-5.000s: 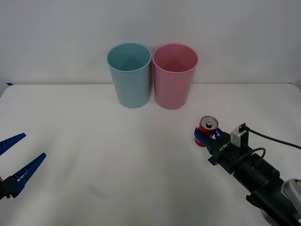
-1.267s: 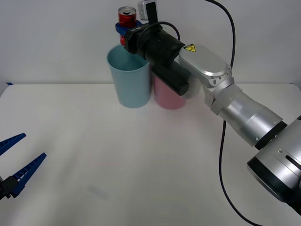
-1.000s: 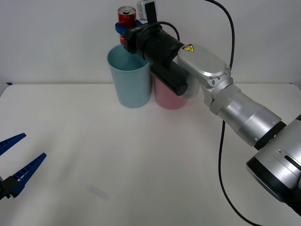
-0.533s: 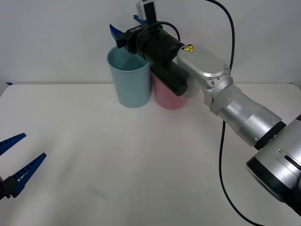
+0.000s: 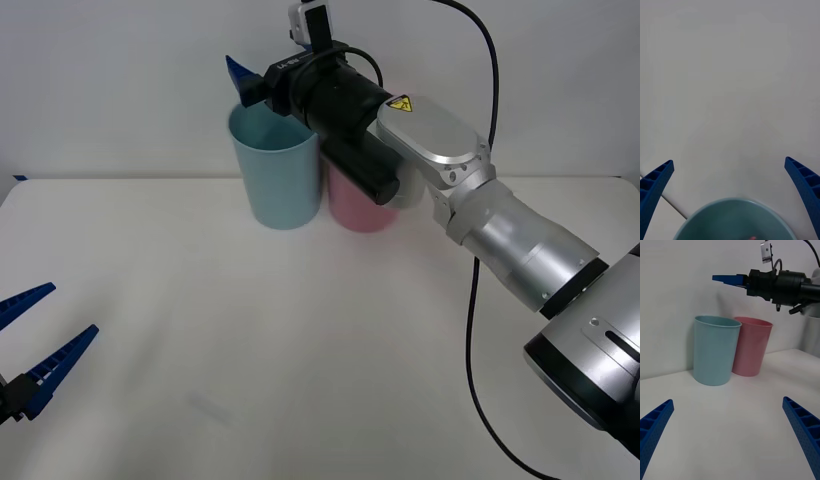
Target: Grasp the object on the table and drop it into the matching bin: aluminum can to the light blue bin, PET bottle to the pink bin.
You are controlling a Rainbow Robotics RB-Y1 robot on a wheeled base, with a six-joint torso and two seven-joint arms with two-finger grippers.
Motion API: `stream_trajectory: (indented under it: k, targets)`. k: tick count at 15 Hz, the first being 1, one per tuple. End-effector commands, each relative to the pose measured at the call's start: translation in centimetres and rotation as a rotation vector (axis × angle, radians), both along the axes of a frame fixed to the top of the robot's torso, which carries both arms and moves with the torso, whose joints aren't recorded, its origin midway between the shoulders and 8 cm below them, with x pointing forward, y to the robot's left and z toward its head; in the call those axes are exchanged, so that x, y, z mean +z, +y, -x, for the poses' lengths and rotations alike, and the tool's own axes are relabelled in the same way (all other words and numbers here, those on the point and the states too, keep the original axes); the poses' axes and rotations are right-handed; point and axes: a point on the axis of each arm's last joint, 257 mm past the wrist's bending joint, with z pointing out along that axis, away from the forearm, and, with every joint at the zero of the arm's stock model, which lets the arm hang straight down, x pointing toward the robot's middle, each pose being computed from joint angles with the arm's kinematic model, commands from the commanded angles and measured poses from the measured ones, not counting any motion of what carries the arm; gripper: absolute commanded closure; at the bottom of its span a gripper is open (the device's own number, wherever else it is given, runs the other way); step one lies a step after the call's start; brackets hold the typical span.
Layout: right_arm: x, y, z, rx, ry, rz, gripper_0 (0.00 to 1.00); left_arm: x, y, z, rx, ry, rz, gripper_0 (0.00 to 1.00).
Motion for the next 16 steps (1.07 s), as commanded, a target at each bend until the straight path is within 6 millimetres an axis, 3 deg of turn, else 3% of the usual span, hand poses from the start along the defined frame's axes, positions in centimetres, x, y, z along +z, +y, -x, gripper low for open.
stream_trajectory:
  k: [1,7,12,16]
  targets:
    - [-0.3,-0.5,0.8,0.015,-0.01,-0.004,0.0,0.0,0.0,0.0,0.0,0.0,0.0,0.0]
    - [-2.0,-2.9,5.6,0.109,-0.051,0.013,0.0,0.0,0.0,0.0,0.0,0.0,0.0,0.0]
    - [-5.3,-8.0,10.9,0.151,-0.057,0.065,0.0,0.0,0.0,0.0,0.0,0.0,0.0,0.0]
    - [-6.8,-11.3,14.0,0.201,-0.067,0.106,0.0,0.0,0.0,0.0,0.0,0.0,0.0,0.0]
